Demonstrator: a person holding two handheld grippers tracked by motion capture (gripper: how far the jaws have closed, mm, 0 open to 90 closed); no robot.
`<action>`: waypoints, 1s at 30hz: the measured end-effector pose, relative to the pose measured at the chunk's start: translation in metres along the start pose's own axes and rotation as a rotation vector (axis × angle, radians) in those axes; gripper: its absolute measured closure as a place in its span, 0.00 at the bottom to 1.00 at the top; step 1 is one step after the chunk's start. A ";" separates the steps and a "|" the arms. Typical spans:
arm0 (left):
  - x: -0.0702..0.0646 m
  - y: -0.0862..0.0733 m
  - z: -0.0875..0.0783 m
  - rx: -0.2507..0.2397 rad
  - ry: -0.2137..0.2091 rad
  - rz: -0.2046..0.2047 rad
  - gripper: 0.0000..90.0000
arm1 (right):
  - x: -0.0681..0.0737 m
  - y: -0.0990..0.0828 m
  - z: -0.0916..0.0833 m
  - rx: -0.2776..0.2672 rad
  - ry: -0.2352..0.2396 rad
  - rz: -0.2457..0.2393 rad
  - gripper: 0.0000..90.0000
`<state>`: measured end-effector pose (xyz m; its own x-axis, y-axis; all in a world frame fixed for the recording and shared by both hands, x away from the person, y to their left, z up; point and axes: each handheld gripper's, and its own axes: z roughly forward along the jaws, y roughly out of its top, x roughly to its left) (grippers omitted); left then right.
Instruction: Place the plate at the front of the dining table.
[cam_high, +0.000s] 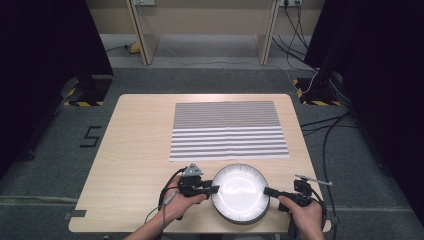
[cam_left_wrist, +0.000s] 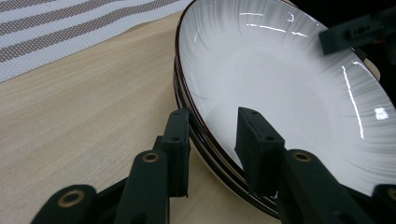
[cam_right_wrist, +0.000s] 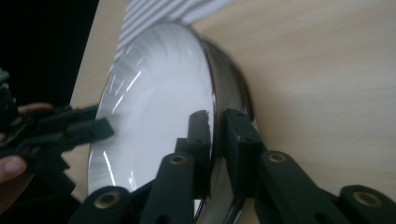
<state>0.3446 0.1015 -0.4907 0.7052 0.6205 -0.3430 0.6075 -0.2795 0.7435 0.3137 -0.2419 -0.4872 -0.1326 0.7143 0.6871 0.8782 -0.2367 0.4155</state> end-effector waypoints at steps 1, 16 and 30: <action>0.000 0.000 0.000 0.003 -0.004 -0.001 0.71 | 0.002 -0.002 0.003 -0.021 -0.019 -0.009 0.91; -0.004 -0.001 0.002 0.000 0.030 0.054 0.69 | 0.000 0.002 0.005 -0.026 0.017 -0.046 0.82; -0.001 -0.008 0.003 -0.060 0.013 0.007 0.70 | 0.001 0.006 0.010 -0.057 0.052 -0.035 0.69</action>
<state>0.3405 0.1007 -0.4981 0.7044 0.6284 -0.3301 0.5792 -0.2399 0.7791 0.3229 -0.2361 -0.4897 -0.1877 0.6882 0.7008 0.8453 -0.2502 0.4721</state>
